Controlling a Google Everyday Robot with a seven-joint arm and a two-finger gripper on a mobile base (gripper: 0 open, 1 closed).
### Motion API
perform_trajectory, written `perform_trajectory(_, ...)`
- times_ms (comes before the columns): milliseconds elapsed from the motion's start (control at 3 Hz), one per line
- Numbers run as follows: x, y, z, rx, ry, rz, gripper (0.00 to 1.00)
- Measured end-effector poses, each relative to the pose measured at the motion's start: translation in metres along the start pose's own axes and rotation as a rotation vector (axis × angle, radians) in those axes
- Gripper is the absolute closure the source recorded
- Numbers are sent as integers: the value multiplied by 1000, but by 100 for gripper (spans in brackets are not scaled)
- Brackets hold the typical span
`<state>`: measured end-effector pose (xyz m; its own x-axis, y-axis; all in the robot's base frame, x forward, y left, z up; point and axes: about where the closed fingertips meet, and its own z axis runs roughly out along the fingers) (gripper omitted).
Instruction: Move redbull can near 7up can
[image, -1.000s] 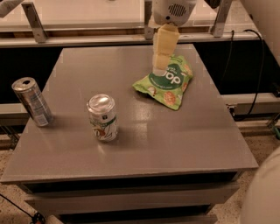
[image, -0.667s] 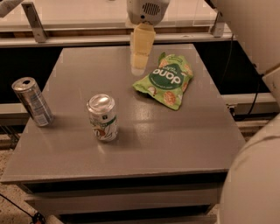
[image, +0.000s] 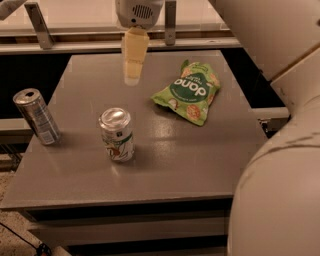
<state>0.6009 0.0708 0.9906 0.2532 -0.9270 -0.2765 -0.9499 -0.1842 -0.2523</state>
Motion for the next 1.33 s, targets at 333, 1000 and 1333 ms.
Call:
perform_trajectory(333,-25,-9,14,-13,-110,-13,0)
perform_trajectory(1000,-118,-7,27,-89,-382,-42,0)
perform_trajectory(1333,-120,-6,27,-92,-388,-43,0)
